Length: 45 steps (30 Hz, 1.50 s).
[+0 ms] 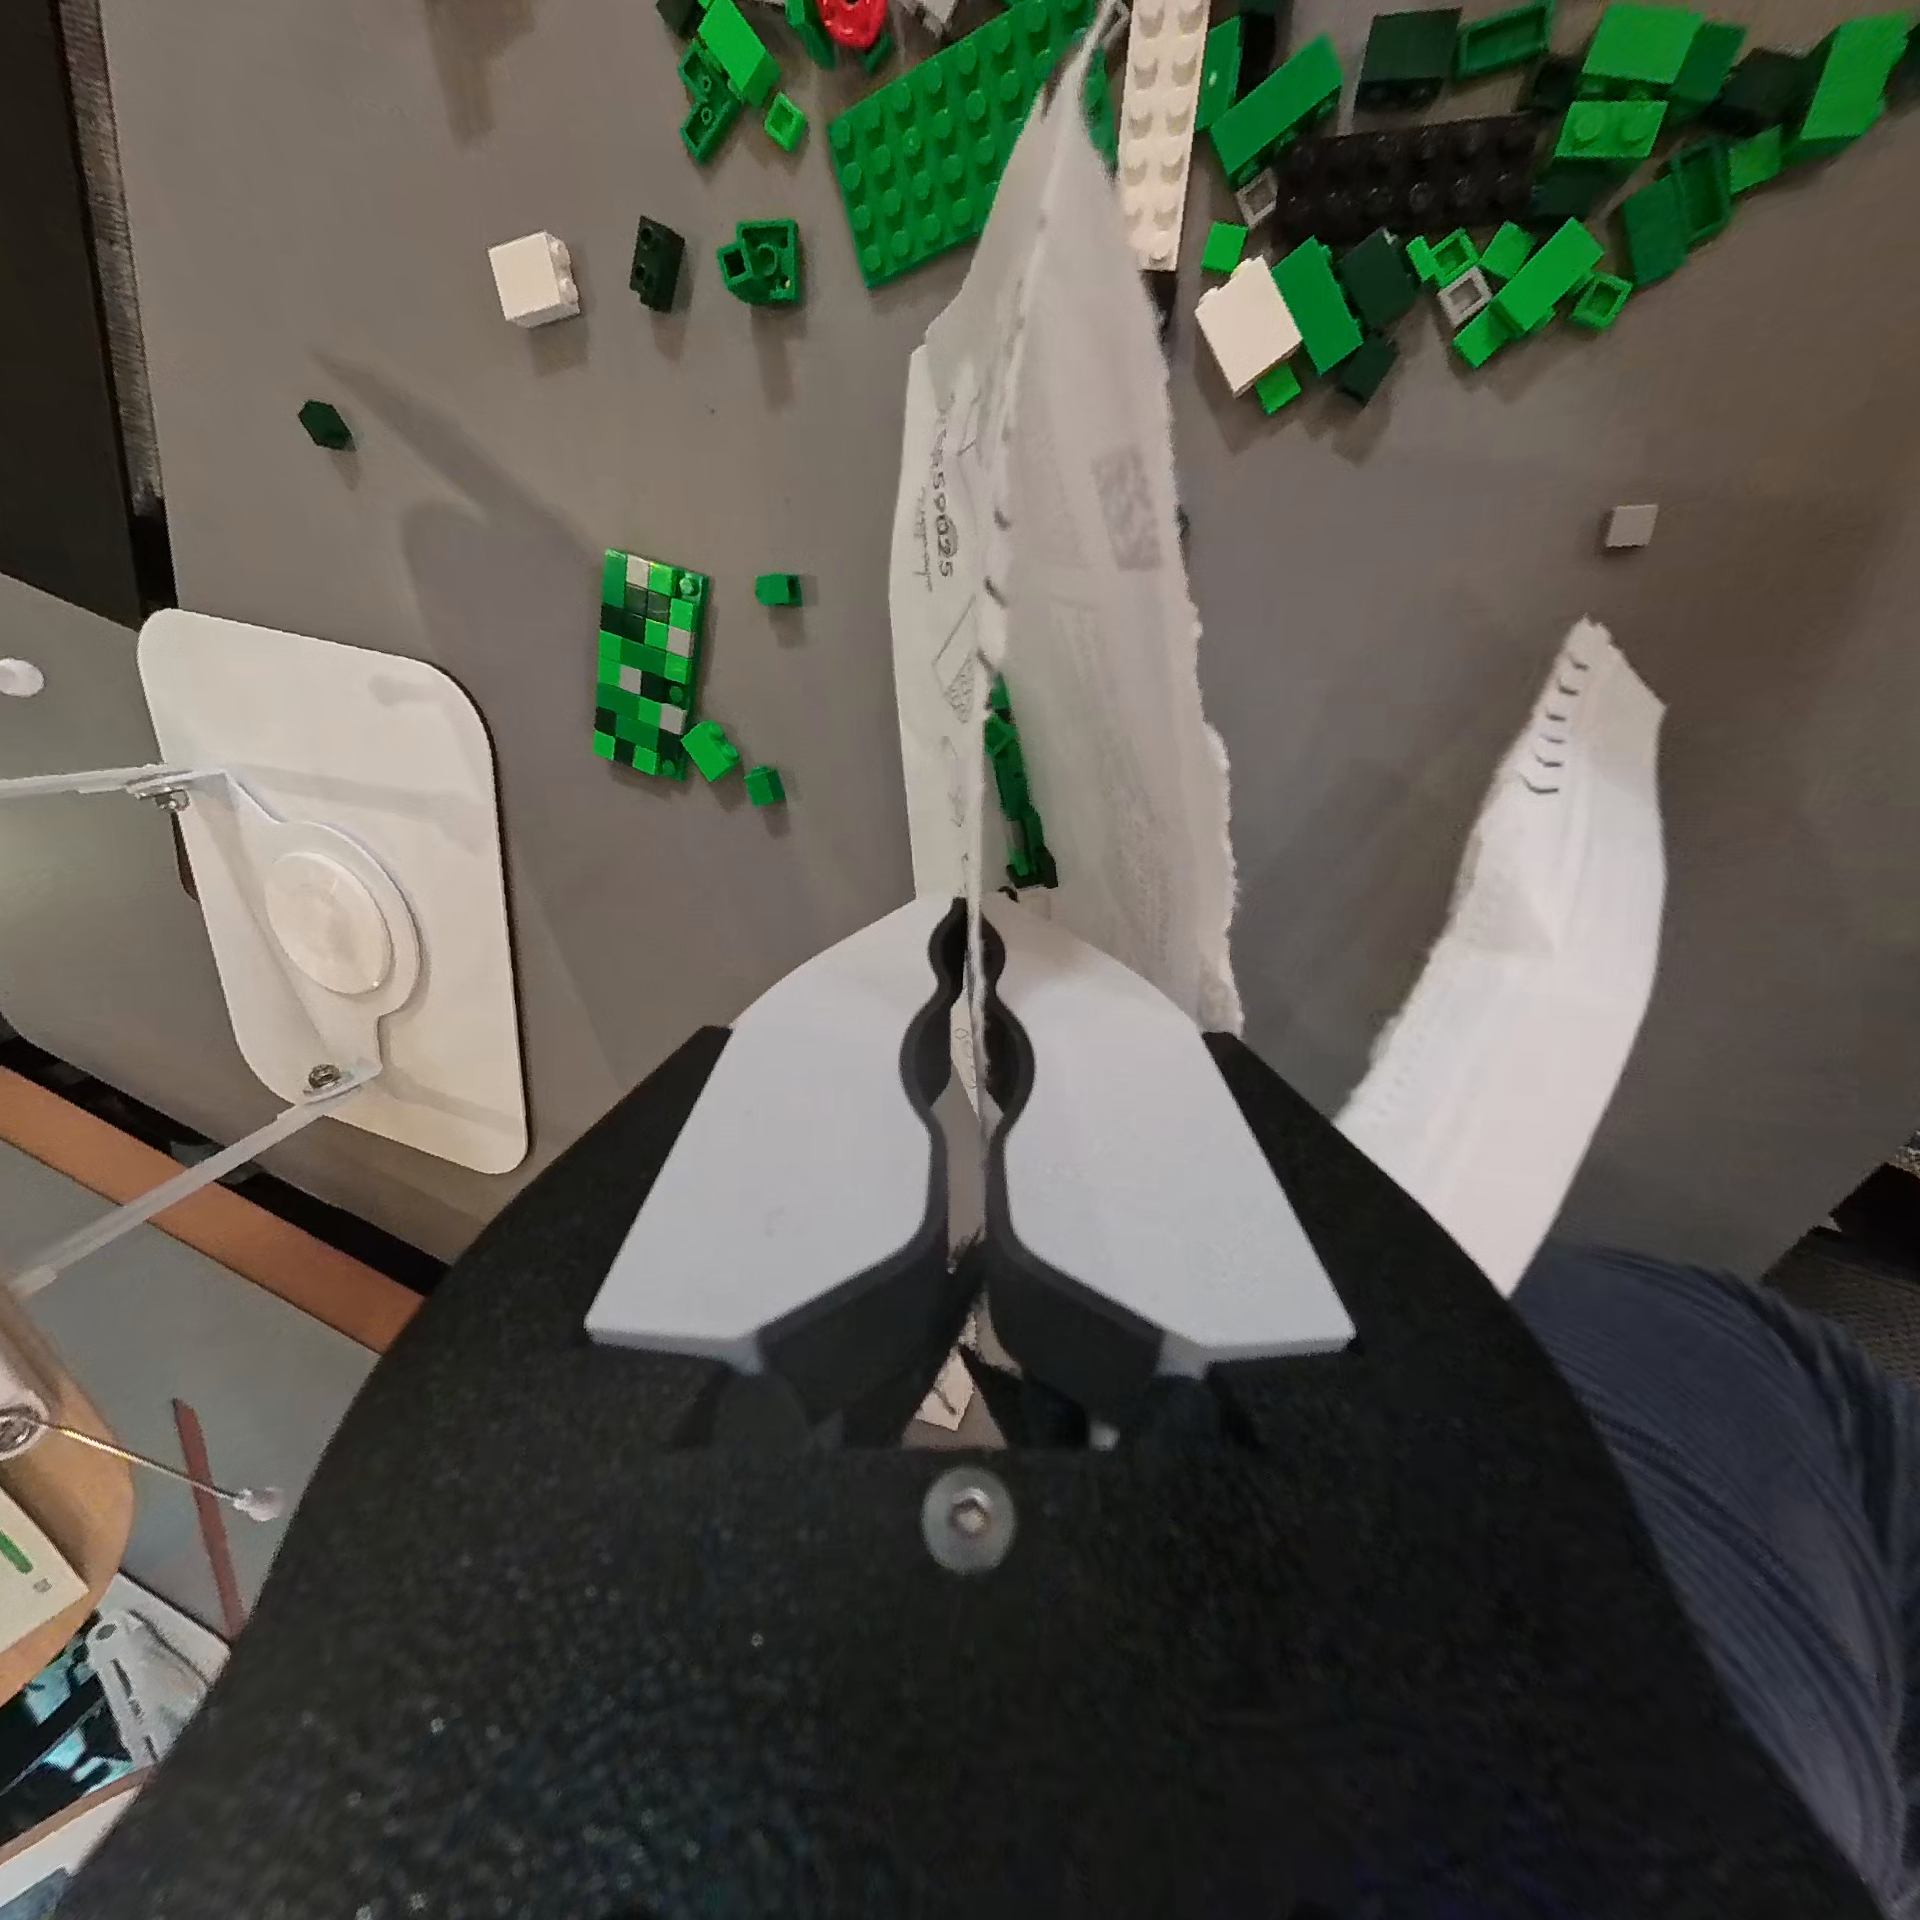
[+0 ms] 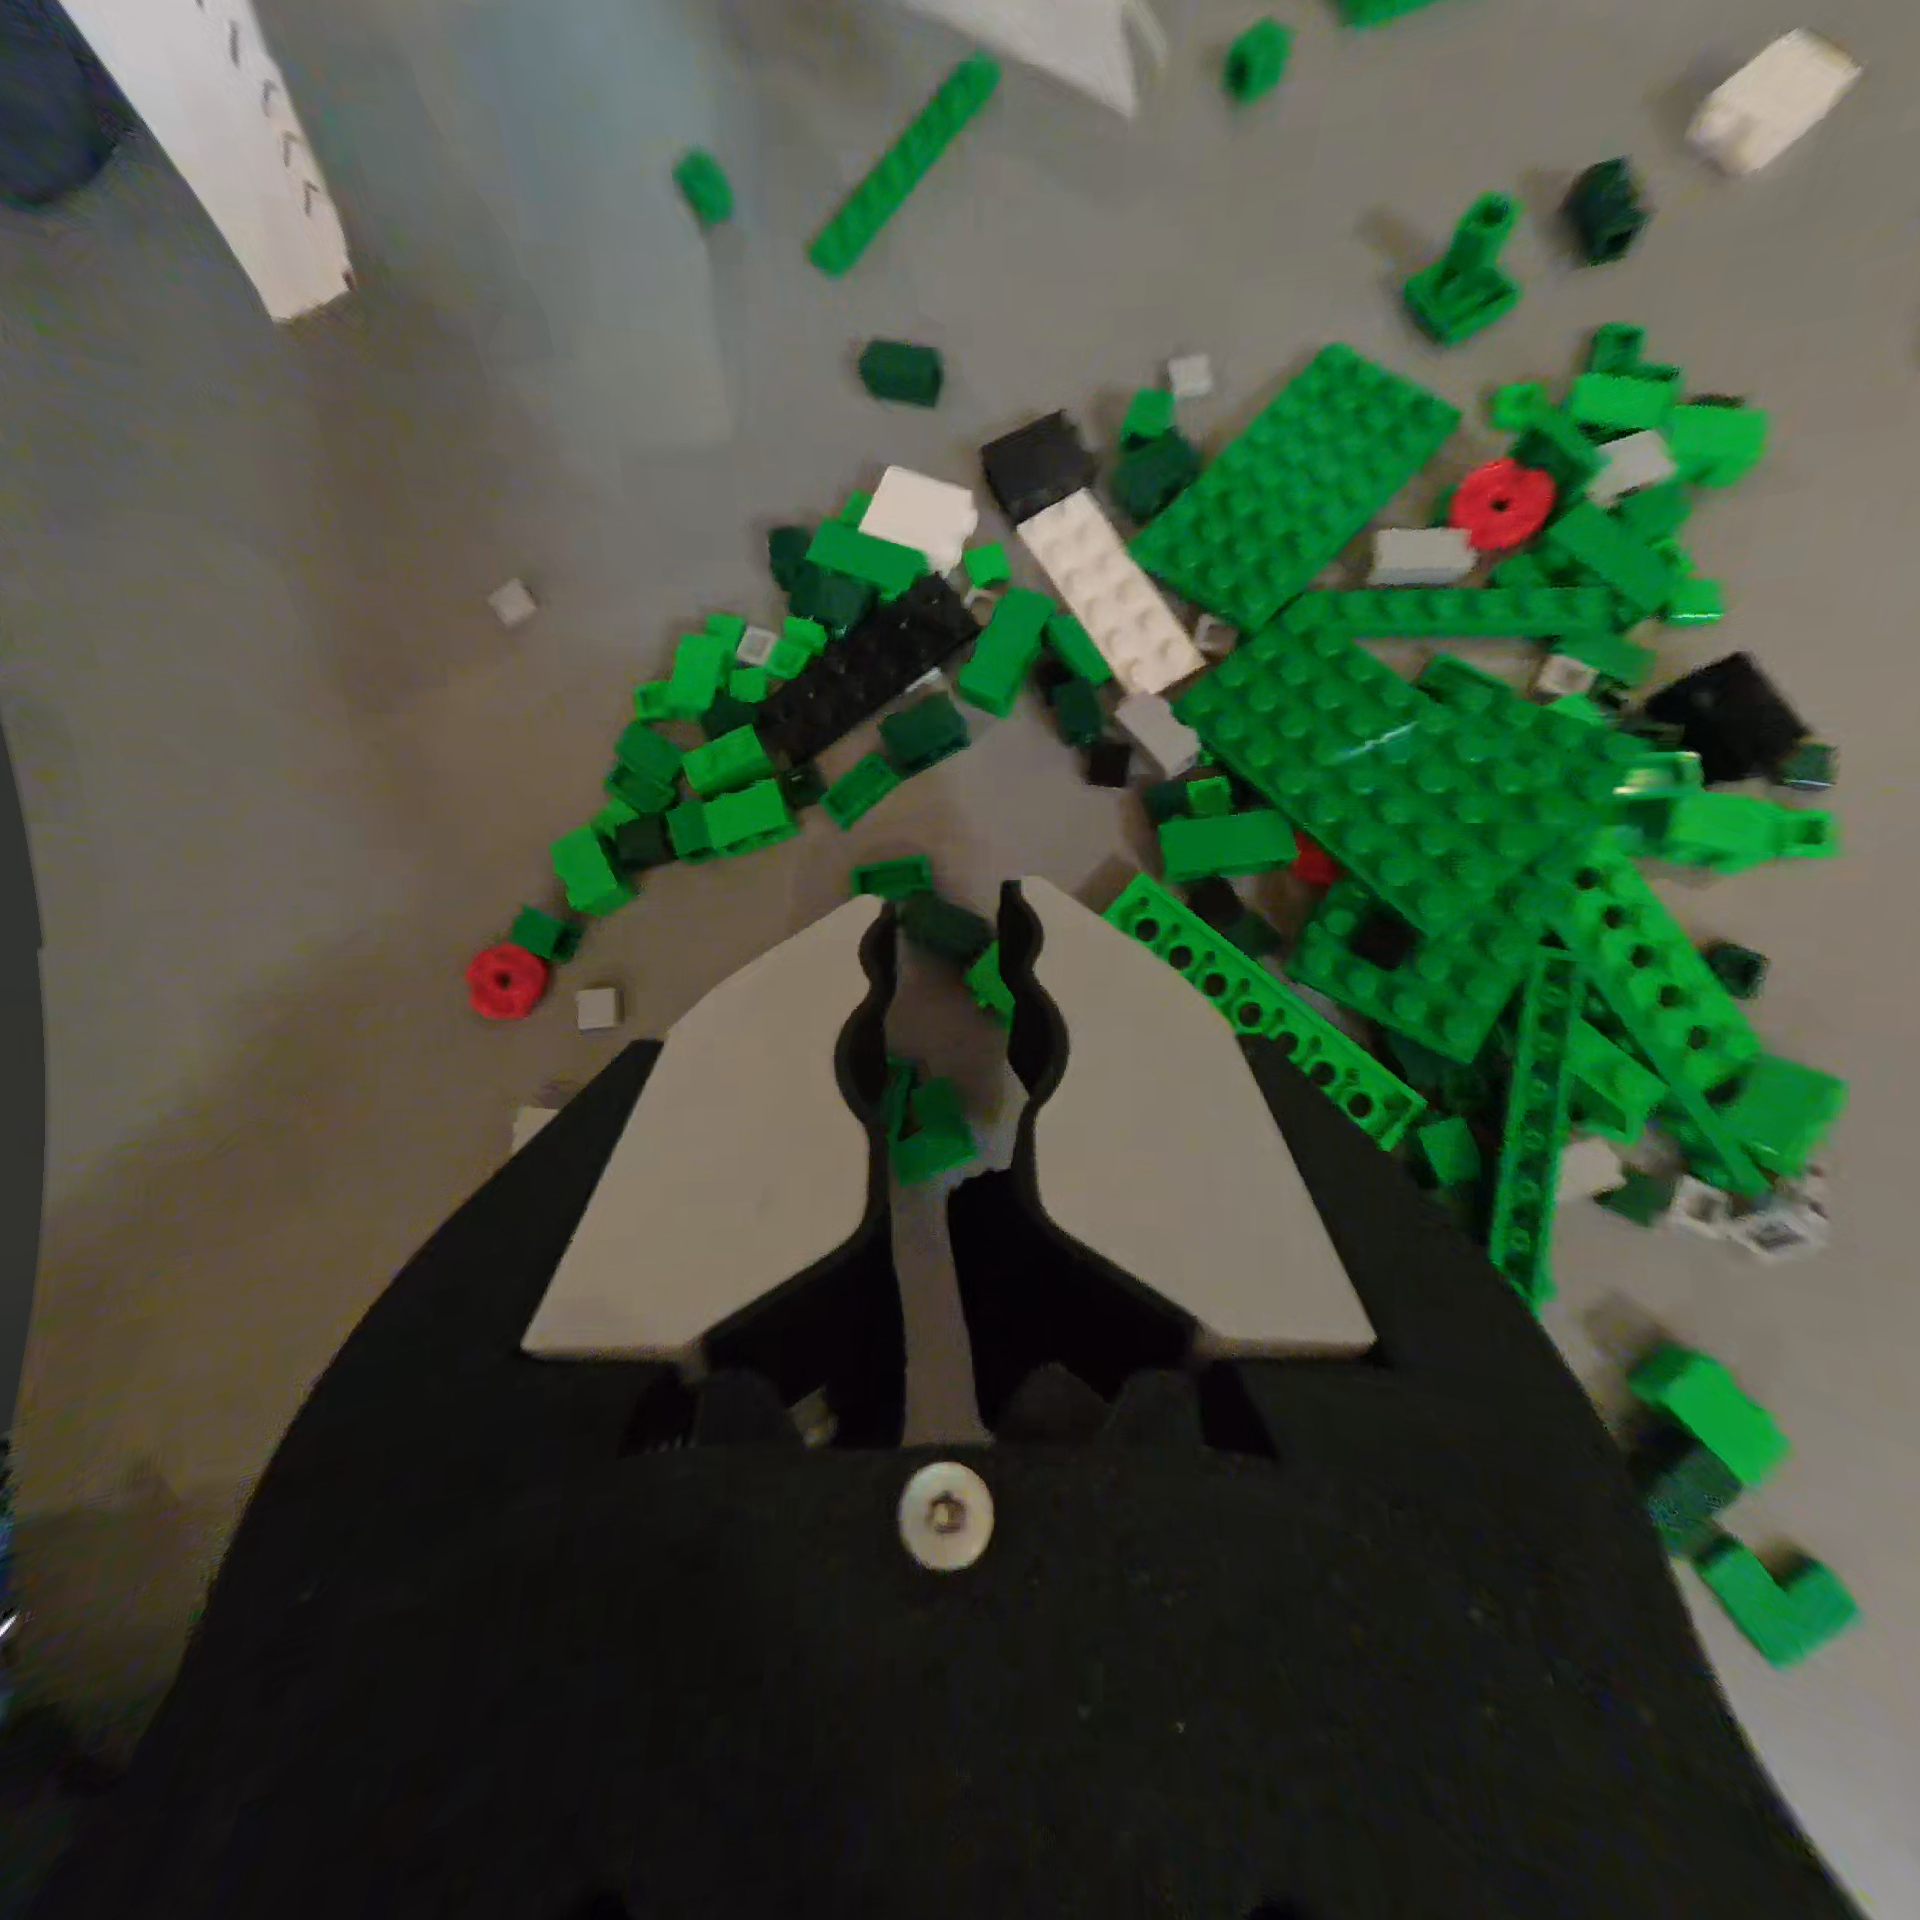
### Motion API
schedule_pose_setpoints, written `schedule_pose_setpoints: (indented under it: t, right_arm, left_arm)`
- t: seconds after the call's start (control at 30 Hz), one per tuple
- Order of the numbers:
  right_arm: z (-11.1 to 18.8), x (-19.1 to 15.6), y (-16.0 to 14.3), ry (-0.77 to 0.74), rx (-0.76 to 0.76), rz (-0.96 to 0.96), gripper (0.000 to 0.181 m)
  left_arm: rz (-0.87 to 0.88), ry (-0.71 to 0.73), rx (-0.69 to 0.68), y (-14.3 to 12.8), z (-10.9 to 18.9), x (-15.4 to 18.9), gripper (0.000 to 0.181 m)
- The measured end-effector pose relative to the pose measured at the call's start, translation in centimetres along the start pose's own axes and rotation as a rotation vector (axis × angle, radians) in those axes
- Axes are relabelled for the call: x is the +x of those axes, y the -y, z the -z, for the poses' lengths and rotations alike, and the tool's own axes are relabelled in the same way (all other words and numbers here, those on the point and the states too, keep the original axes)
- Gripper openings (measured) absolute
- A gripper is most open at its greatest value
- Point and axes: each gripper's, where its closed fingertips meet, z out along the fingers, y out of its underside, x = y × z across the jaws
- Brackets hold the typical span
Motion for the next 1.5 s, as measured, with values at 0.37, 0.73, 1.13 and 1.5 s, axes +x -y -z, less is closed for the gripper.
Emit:
schedule_pose_setpoints:
  t: [0.37, 0.73, 1.13, 1.5]
  right_arm:
    - [-0.4, -0.7, -1.8, 0.051, -0.159, -0.034, 0.017]
    - [0.3, -0.1, -0.1, -0.056, -0.005, 0.032, 0.017]
    - [-3.4, 3.3, 5.9, -0.019, -0.102, 0.215, 0.021]
    - [-1.6, 12.7, 5.3, -0.292, -0.11, -0.031, 0.023]
  left_arm:
    - [-0.005, -0.001, 0.002, 0.0, 0.1, 0.1, 0.0]
    - [0.004, -0.01, -0.009, -0.1, -0.3, -0.1, 0.0]
    - [0.103, -0.016, 0.019, -1.7, -0.1, -1.6, 0.0]
    - [0.11, -0.042, -0.026, -1.9, -1.3, -1.9, 0.0]
